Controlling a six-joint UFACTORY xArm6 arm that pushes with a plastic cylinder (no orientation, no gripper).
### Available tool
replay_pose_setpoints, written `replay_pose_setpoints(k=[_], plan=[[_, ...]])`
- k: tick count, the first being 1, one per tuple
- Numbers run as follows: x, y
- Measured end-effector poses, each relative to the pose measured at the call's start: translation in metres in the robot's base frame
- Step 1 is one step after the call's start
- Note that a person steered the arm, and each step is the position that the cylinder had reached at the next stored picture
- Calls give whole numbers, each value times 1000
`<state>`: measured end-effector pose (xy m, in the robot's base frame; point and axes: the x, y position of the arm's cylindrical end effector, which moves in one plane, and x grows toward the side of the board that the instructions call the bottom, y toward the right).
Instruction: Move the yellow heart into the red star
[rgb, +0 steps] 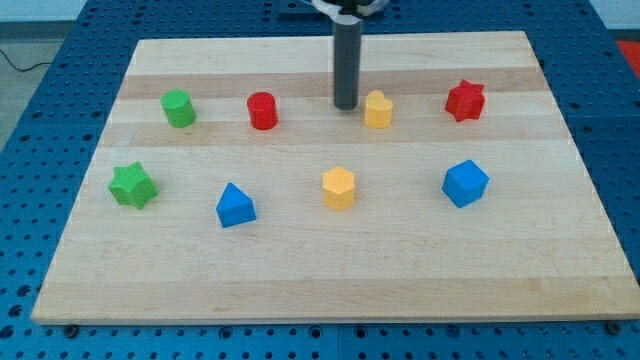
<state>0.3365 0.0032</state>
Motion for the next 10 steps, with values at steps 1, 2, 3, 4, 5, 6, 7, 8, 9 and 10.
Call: replay_pose_setpoints(k=[1, 2, 3, 4, 5, 6, 7, 8, 9, 10], plan=[[9, -9], [21, 27], [34, 62], [37, 80], [37, 90], [36, 57], [34, 62], [34, 92], [35, 129], [36, 153]])
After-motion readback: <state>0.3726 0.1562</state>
